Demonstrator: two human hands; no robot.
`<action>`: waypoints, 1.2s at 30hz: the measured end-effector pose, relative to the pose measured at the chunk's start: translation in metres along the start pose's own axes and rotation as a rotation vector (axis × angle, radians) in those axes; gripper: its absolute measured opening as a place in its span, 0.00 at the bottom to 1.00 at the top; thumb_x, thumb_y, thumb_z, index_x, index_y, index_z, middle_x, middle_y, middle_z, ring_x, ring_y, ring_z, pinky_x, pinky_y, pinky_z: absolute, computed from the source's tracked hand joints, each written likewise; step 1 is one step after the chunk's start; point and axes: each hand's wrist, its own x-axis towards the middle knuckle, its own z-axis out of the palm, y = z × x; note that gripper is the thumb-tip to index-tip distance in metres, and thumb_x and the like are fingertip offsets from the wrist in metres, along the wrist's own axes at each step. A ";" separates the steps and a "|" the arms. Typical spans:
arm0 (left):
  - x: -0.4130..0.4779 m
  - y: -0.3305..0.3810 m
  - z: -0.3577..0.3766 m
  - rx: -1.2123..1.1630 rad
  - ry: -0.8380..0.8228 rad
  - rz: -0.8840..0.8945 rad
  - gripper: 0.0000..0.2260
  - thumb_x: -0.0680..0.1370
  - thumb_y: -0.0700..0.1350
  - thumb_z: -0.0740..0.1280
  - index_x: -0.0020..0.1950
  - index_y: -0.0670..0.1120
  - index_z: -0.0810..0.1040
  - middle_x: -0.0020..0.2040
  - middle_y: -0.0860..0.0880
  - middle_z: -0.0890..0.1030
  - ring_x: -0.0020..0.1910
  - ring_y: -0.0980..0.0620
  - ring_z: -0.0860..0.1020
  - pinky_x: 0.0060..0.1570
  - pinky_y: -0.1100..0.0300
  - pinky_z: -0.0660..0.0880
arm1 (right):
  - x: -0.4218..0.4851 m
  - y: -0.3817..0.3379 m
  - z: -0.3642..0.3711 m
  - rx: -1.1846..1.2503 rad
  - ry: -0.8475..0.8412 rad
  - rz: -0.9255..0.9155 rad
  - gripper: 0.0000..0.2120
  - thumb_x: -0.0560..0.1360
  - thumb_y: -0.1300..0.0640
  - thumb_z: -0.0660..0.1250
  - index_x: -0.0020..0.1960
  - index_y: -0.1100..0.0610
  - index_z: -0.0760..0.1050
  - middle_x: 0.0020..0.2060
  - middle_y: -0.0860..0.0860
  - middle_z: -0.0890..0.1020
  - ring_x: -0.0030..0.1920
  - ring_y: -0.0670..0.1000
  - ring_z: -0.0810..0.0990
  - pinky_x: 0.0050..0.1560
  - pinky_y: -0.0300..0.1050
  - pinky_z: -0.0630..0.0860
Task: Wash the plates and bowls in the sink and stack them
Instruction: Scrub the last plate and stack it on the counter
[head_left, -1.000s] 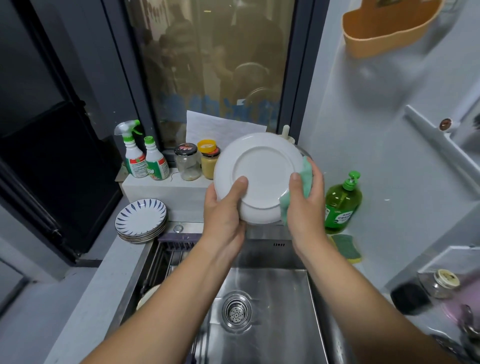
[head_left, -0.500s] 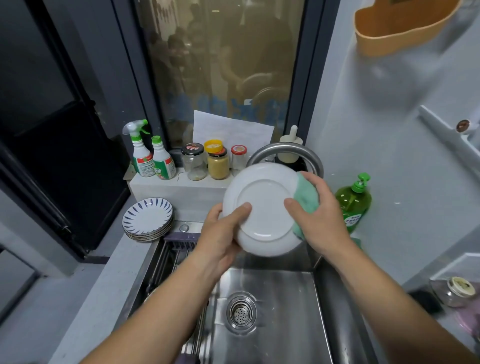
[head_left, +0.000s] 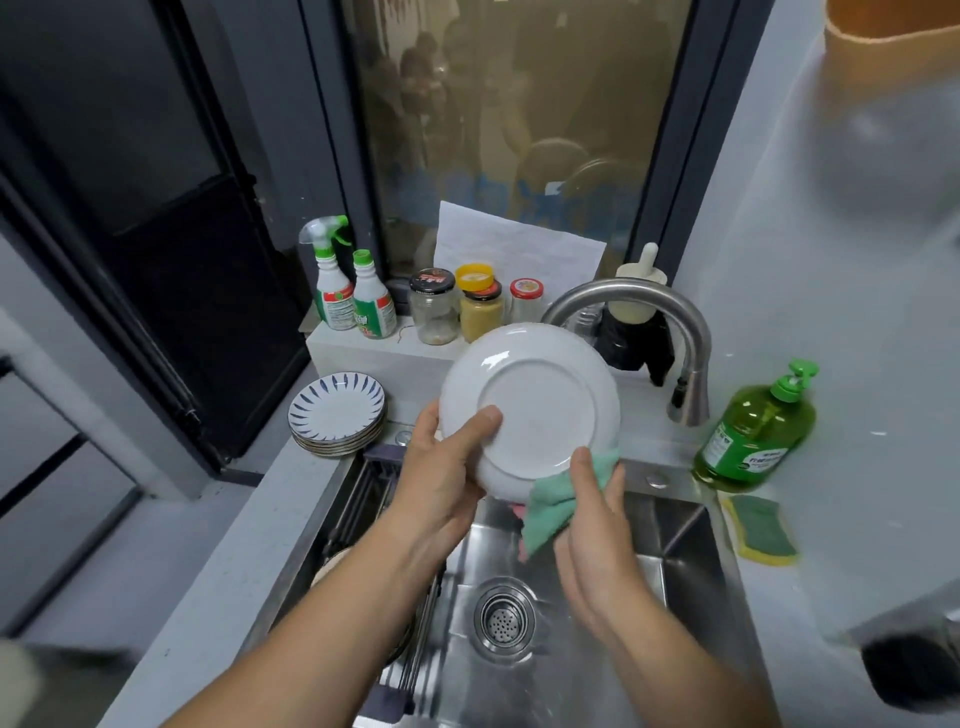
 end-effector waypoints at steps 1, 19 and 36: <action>-0.001 0.003 -0.009 0.025 0.020 0.036 0.25 0.72 0.36 0.75 0.67 0.43 0.74 0.61 0.38 0.84 0.56 0.41 0.84 0.61 0.38 0.79 | 0.004 0.004 0.004 0.078 -0.038 0.088 0.22 0.77 0.41 0.64 0.68 0.47 0.69 0.59 0.53 0.83 0.60 0.59 0.82 0.61 0.67 0.76; 0.099 0.095 -0.218 0.402 -0.302 -0.232 0.38 0.77 0.61 0.71 0.83 0.54 0.58 0.75 0.53 0.75 0.74 0.51 0.73 0.76 0.46 0.67 | 0.116 0.050 0.154 -0.422 -0.143 0.404 0.21 0.84 0.45 0.56 0.62 0.59 0.78 0.38 0.60 0.85 0.28 0.58 0.81 0.25 0.47 0.78; 0.251 0.117 -0.309 0.744 0.228 -0.024 0.24 0.75 0.65 0.58 0.65 0.56 0.76 0.65 0.51 0.70 0.69 0.50 0.67 0.74 0.48 0.63 | 0.216 0.175 0.266 -1.102 -0.197 0.202 0.19 0.85 0.49 0.52 0.62 0.61 0.75 0.53 0.55 0.79 0.51 0.56 0.77 0.52 0.48 0.73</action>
